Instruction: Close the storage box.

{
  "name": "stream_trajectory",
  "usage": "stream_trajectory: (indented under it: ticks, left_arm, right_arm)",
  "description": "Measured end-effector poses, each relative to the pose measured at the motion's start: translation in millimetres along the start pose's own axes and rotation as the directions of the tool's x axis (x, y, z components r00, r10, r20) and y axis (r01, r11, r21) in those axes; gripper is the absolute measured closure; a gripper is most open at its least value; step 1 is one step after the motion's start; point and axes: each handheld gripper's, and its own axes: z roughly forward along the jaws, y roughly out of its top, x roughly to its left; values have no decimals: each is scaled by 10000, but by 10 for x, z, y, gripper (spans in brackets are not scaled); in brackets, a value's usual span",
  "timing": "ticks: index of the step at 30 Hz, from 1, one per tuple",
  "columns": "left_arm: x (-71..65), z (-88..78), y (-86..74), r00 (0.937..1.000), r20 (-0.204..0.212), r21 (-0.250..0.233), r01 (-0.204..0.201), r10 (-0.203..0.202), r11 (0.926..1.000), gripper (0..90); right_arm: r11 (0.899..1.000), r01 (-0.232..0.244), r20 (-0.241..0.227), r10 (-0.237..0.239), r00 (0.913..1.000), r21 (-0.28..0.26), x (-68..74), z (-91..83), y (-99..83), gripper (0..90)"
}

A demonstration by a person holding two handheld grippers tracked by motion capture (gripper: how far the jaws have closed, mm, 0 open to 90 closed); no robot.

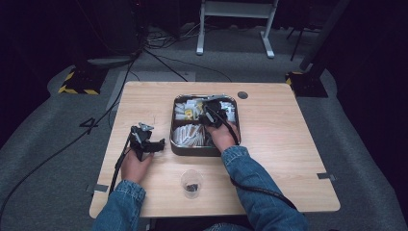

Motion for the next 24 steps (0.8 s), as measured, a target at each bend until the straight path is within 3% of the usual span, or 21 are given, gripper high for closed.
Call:
stream_trajectory:
  ticks: [18, 24]
  left_arm:
    - [-2, -9, -10, 10000, 19, 11, -43, 43, 10000, 159]
    - [-3, -12, -13, 10000, 17, 17, -47, 47, 10000, 159]
  right_arm:
    - [9998, 130, -192, -132, 9997, -145, -20, -9, -37, 569]
    - [9993, 45, -346, -59, 9994, -380, -39, -41, -34, 492]
